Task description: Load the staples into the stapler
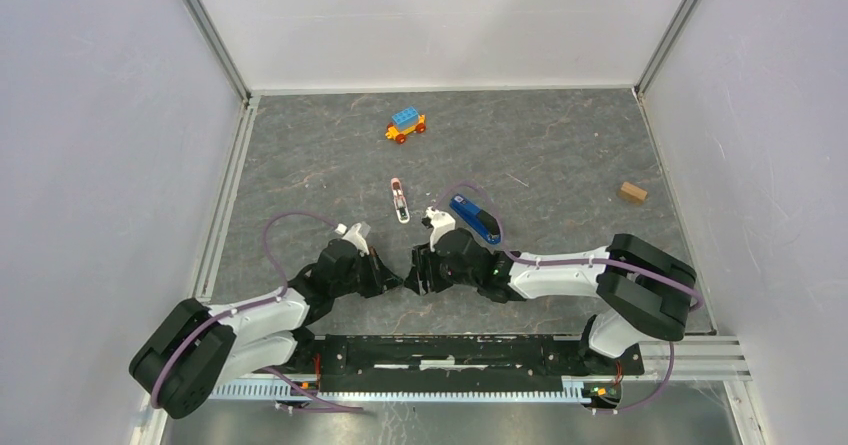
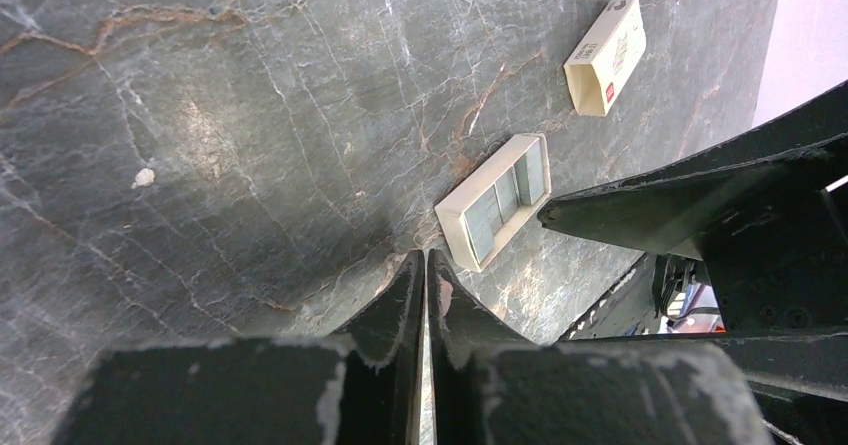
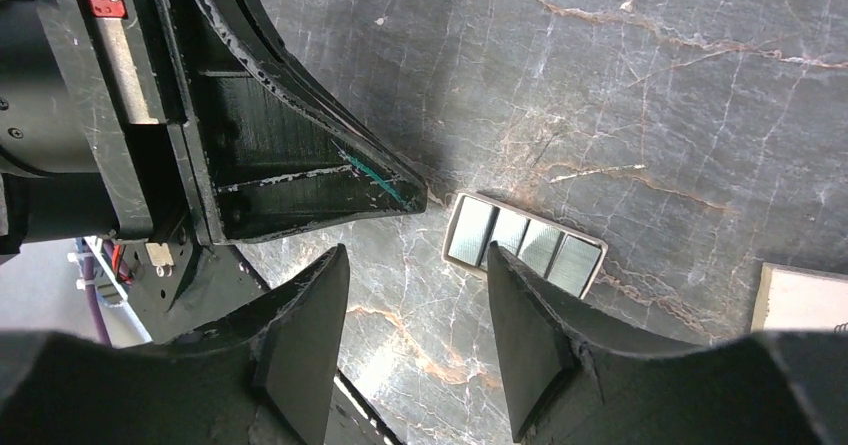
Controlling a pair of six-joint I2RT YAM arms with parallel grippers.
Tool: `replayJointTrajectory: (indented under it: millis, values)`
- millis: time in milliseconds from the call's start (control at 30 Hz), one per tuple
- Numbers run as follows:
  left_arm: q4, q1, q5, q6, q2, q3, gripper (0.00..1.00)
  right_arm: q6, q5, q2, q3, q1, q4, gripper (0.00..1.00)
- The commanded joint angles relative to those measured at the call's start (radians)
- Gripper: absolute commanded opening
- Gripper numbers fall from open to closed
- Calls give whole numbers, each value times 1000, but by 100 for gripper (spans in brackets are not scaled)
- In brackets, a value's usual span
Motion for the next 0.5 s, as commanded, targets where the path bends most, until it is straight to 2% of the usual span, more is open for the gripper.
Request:
replayJointTrajectory:
  millis: [0,467]
  values:
    - [100,3,26,-39,22,-17,9,50,23,-12,-33,-4,90,60]
    - [177,3,28,-70,53,-39,9,101,19,31,-40,-2,135,62]
